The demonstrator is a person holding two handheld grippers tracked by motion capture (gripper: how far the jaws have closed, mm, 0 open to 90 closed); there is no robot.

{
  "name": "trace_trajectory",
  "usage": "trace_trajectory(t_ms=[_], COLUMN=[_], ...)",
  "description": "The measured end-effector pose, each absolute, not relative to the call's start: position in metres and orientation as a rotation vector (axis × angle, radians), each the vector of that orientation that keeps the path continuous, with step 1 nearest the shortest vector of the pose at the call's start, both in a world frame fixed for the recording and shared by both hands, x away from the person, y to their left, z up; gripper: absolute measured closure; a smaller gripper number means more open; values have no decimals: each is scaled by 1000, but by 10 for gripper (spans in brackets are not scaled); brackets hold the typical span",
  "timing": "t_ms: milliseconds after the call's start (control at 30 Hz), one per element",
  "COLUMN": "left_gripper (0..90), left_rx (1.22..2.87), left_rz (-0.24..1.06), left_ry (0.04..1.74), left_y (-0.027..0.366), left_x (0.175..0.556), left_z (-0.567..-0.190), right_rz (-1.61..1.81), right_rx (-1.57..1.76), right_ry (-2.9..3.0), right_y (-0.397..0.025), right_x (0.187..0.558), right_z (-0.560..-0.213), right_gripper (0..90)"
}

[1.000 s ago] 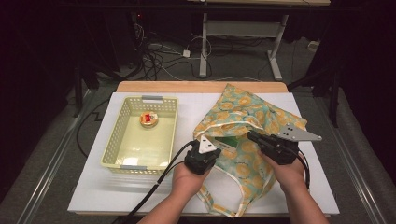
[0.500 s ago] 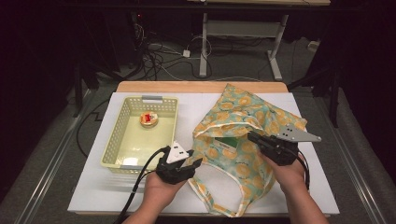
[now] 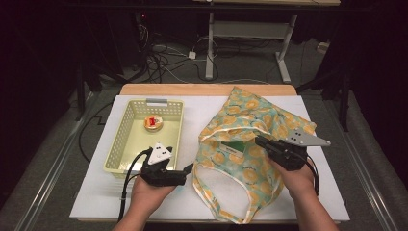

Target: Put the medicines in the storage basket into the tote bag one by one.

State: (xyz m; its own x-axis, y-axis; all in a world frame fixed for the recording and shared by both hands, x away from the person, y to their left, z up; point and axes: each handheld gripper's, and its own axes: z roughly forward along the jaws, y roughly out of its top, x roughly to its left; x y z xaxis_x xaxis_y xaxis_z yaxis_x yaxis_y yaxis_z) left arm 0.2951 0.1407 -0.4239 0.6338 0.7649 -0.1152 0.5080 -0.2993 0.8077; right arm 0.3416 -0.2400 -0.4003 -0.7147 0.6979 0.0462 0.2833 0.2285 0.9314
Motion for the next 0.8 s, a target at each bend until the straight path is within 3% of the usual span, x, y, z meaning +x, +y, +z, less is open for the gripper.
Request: trace_trajectory(t_ms=[133, 800], left_gripper=[0, 0], left_rx=[1966, 1938], left_rz=[361, 490], left_ry=[991, 1164], left_y=[148, 206], left_x=[294, 307], left_z=[-421, -420], right_rz=[1488, 1494], right_rx=[904, 898], right_ry=[2127, 2127], right_y=[-239, -243], right_x=[340, 342], right_z=[-400, -399], right_gripper=[900, 900])
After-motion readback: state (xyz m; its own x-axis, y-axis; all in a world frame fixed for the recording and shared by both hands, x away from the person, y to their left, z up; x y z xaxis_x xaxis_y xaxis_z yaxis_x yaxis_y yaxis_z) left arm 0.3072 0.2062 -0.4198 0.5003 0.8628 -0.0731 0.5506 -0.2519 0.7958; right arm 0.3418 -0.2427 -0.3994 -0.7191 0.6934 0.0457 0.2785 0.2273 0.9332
